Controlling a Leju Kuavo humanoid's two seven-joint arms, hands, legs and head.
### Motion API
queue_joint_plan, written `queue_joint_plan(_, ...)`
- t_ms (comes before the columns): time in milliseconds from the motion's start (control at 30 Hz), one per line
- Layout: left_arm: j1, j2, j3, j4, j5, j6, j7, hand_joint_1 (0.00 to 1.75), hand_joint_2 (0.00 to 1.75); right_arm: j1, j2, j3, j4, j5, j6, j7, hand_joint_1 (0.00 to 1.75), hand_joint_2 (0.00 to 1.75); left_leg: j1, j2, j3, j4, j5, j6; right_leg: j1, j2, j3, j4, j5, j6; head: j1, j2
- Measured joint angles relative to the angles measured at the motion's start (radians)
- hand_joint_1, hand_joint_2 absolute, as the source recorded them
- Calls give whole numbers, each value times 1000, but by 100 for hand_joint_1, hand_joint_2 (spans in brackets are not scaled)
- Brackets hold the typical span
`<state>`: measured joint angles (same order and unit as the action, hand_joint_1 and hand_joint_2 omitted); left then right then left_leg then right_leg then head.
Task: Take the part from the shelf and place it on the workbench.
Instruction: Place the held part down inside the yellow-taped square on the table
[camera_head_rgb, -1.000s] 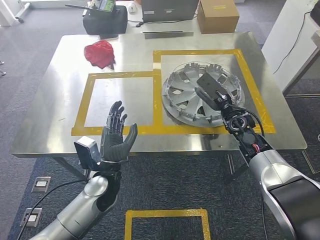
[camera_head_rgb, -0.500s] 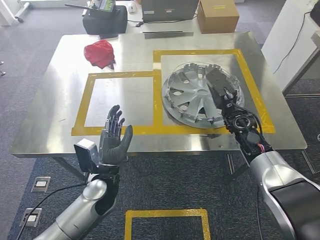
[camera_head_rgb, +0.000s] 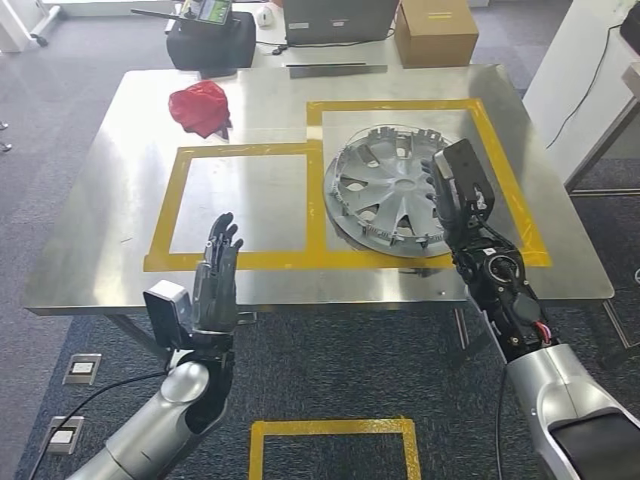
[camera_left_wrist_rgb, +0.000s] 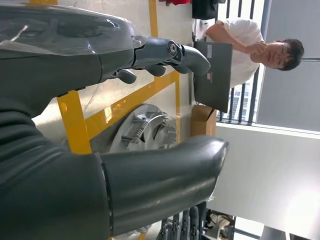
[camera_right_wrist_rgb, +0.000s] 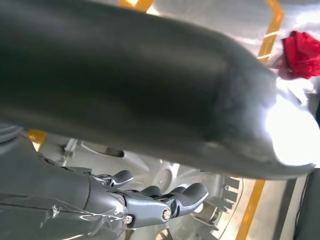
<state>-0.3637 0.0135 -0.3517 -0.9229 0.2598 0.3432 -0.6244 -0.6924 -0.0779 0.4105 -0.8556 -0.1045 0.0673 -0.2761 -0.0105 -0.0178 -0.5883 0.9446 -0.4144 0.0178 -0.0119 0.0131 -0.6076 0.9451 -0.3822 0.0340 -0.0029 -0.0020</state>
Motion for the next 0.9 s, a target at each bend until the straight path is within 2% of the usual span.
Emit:
queue_joint_plan(233, 15, 10, 0, -20, -2, 10, 10, 0, 0, 137, -48, -39, -259, -68, -53, 85, 0, 0, 0, 0, 3, 0, -1, 1, 0, 0, 3, -1, 0, 0, 0, 0)
queue_joint_plan(500, 16, 14, 0, -22, -4, -1, 4, 0, 0, 260, -83, -58, -477, -62, -99, 126, 0, 0, 0, 2, 6, 0, -2, 2, 0, 1, 7, -2, 0, 0, 0, 0)
queue_joint_plan(900, 17, 17, 0, -45, -10, -1, 26, 0, 0, 334, -87, -59, -604, -63, -100, 134, 0, 0, 0, 2, 10, -1, -2, 2, 0, 1, 11, -2, 0, 0, 0, 0)
